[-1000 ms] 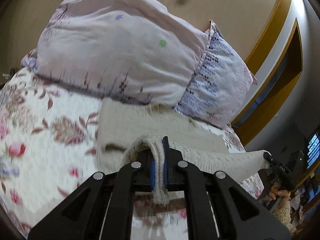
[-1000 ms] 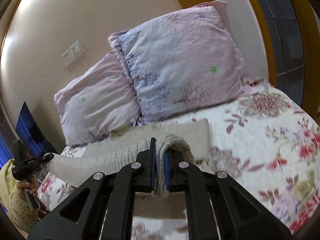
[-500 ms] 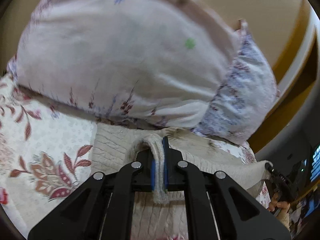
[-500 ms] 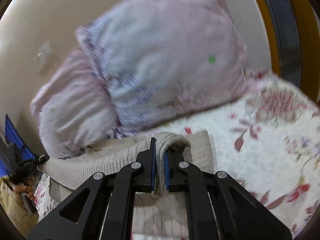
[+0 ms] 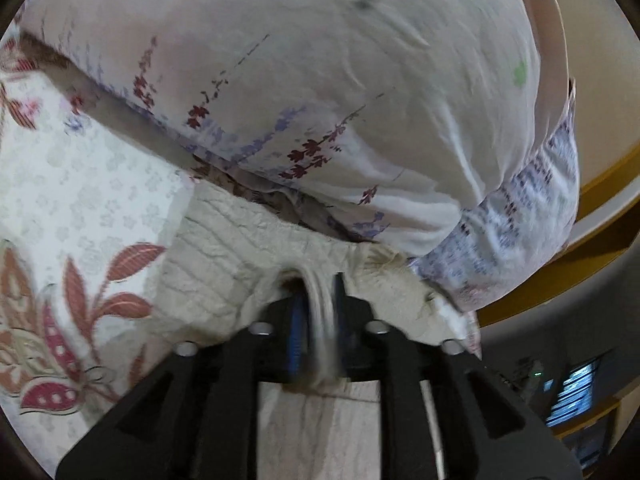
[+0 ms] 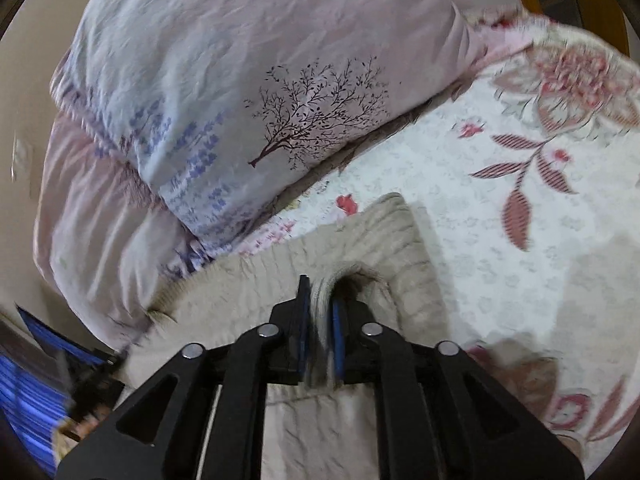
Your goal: Fold small clothes
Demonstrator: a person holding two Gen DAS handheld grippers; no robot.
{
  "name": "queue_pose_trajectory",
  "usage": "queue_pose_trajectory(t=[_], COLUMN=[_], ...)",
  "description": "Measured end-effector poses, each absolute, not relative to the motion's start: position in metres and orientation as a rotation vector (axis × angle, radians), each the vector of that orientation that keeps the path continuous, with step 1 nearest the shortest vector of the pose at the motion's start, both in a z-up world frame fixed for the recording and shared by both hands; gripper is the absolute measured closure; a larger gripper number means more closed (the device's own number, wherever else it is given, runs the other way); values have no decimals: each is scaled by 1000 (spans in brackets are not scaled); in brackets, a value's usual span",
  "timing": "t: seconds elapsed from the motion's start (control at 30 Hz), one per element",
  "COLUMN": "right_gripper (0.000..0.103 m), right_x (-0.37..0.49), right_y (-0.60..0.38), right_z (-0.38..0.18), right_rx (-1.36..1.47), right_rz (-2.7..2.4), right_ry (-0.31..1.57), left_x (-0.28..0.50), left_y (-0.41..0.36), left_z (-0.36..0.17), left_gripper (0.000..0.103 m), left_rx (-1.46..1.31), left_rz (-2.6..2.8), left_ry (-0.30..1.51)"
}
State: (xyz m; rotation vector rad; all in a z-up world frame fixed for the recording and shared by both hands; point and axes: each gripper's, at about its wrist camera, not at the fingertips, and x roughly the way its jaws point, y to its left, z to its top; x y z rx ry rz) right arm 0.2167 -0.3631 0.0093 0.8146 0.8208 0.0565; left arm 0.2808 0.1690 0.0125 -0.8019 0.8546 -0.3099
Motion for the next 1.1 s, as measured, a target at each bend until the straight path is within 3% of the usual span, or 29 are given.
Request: queue_pose_trajectory(t=[0.07, 0.17, 0.27, 0.53, 0.8, 0.97, 1.1], right_gripper=[73, 57, 53, 53, 61, 64, 81], right_x=[226, 233, 232, 192, 165, 158, 157], right_y=[-364, -362, -361, -363, -360, -355, -349], right_z=[12, 22, 38, 58, 41, 29, 20], right_rx=[857, 851, 819, 685, 566, 502, 451], right_rz=[72, 74, 67, 29, 4, -15, -20], right_ry=[814, 784, 735, 712, 802, 855, 894], left_x=[285, 287, 283, 251, 223, 219, 219], left_y=[170, 171, 174, 185, 184, 174, 165], left_z=[12, 18, 28, 44, 38, 27, 17], left_gripper=[59, 45, 42, 43, 43, 63, 72], left_rx=[-863, -906, -902, -737, -535, -477, -449], left_rz=[-325, -334, -336, -270, -220, -242, -253], left_ry=[834, 797, 756, 744, 770, 806, 848])
